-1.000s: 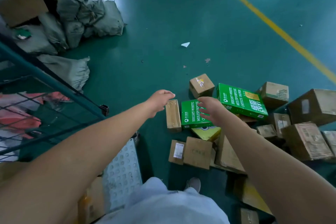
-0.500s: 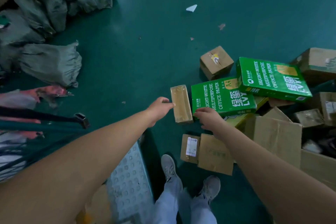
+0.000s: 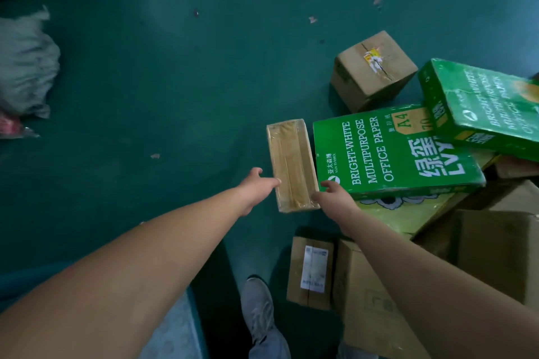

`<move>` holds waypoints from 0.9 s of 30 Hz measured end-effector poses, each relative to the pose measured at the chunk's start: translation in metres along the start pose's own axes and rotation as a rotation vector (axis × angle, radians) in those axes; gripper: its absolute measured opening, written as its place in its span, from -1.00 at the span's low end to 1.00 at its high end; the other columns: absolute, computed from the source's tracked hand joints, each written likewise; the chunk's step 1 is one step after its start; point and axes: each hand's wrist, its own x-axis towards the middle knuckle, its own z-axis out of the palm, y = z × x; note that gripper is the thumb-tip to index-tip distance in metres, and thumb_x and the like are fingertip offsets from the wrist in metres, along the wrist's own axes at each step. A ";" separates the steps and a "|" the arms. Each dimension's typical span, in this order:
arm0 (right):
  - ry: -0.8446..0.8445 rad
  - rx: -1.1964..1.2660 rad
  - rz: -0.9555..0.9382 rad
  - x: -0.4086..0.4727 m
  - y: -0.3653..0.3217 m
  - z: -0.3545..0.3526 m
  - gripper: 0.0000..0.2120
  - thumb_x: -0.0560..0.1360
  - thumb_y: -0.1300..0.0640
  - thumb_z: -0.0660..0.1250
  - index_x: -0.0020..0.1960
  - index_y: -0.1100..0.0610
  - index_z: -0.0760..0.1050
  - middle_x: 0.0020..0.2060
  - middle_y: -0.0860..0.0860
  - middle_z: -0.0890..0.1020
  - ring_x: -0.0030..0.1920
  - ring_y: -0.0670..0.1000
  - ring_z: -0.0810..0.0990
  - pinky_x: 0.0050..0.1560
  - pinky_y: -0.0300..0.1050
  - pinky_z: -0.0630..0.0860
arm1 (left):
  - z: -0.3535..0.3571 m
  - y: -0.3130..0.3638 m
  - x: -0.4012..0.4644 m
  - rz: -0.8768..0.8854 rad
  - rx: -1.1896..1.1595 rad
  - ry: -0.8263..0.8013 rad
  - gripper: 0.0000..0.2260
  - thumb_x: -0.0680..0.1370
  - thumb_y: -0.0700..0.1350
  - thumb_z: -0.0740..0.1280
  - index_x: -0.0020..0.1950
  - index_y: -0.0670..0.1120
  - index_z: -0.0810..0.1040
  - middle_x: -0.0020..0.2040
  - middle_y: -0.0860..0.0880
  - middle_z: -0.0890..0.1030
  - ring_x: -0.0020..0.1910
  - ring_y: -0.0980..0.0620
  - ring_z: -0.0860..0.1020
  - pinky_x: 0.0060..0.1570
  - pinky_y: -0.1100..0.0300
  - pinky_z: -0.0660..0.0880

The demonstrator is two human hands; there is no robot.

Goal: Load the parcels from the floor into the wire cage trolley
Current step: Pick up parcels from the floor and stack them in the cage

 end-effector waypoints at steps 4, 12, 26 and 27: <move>0.037 -0.016 0.029 0.061 0.018 0.021 -0.37 0.64 0.18 0.24 0.65 0.10 0.09 0.49 0.15 0.38 0.26 0.14 0.47 0.14 -0.08 0.37 | 0.030 -0.023 0.060 -0.062 -0.069 -0.033 -0.25 0.66 0.06 0.30 0.69 0.00 -0.10 0.66 -0.10 0.12 0.58 -0.16 0.24 0.49 -0.05 0.33; 0.034 -0.038 0.106 0.118 0.048 0.051 -0.37 0.59 0.09 0.35 0.58 0.22 0.20 0.41 0.18 0.45 0.28 0.16 0.49 0.18 0.00 0.45 | 0.071 -0.047 0.112 -0.139 -0.183 -0.048 -0.49 0.63 0.05 0.36 0.51 -0.12 0.37 0.44 -0.11 0.47 0.36 -0.10 0.44 0.36 -0.02 0.45; 0.033 -0.043 -0.048 -0.092 -0.048 0.025 -0.28 0.50 -0.26 0.42 0.48 0.00 0.20 0.21 0.10 0.57 0.10 0.18 0.63 0.15 0.17 0.63 | -0.008 -0.016 -0.103 -0.106 -0.390 0.028 -0.38 0.60 0.09 0.38 0.53 -0.05 0.16 0.35 -0.08 0.50 0.16 -0.04 0.49 0.01 0.08 0.42; 0.024 -0.077 -0.065 -0.118 -0.053 0.023 -0.30 0.50 -0.25 0.42 0.47 0.01 0.22 0.19 0.09 0.57 0.08 0.16 0.63 0.13 0.13 0.63 | -0.013 -0.019 -0.131 -0.113 -0.398 0.045 -0.39 0.61 0.07 0.38 0.53 -0.06 0.15 0.33 -0.09 0.50 0.14 -0.04 0.49 -0.03 0.08 0.42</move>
